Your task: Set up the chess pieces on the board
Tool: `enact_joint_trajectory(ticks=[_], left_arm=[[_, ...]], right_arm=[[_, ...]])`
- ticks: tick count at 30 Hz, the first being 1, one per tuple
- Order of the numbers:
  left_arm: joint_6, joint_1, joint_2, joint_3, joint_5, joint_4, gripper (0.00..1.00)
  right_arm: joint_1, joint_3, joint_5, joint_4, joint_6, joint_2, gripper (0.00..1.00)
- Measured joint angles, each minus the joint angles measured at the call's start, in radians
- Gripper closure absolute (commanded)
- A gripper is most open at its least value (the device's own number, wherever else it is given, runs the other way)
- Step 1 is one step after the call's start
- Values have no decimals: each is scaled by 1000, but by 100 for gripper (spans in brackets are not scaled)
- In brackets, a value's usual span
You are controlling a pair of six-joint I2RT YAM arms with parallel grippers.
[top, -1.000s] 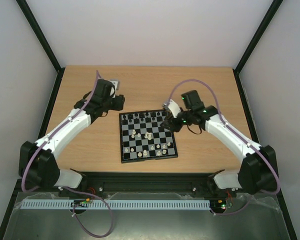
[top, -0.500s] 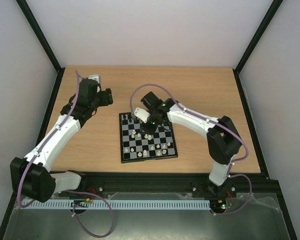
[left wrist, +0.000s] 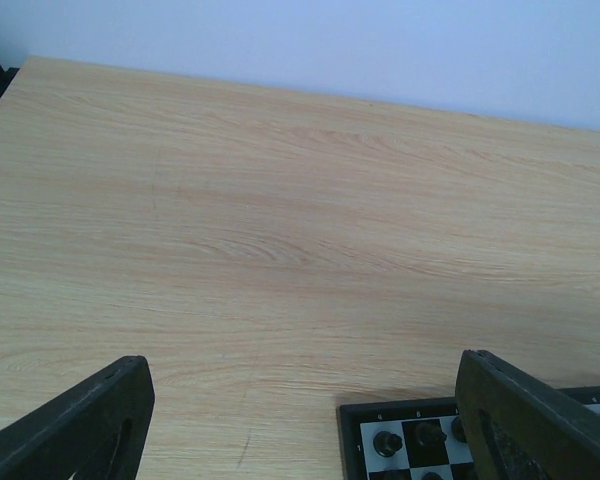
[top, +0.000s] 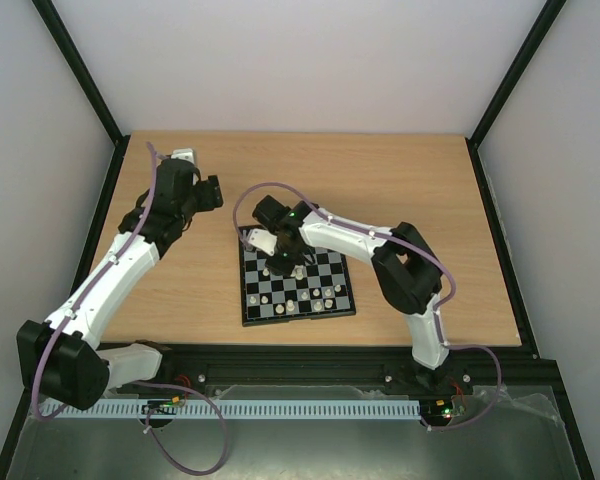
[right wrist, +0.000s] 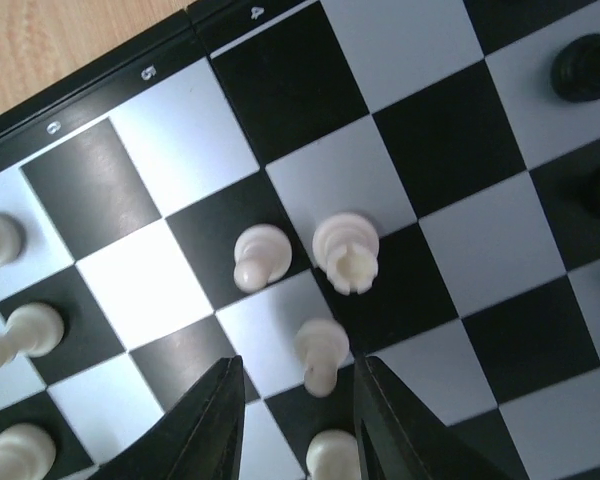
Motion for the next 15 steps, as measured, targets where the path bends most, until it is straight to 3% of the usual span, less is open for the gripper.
enact_joint_trajectory(ticks=[6,15], left_arm=[[1,0,-1,0,1,0,14],[2,0,-1,0,11,0,14]], right_arm=[[6,47,26,-21,14,49,80],[6,47,34,-35,20,49,86]])
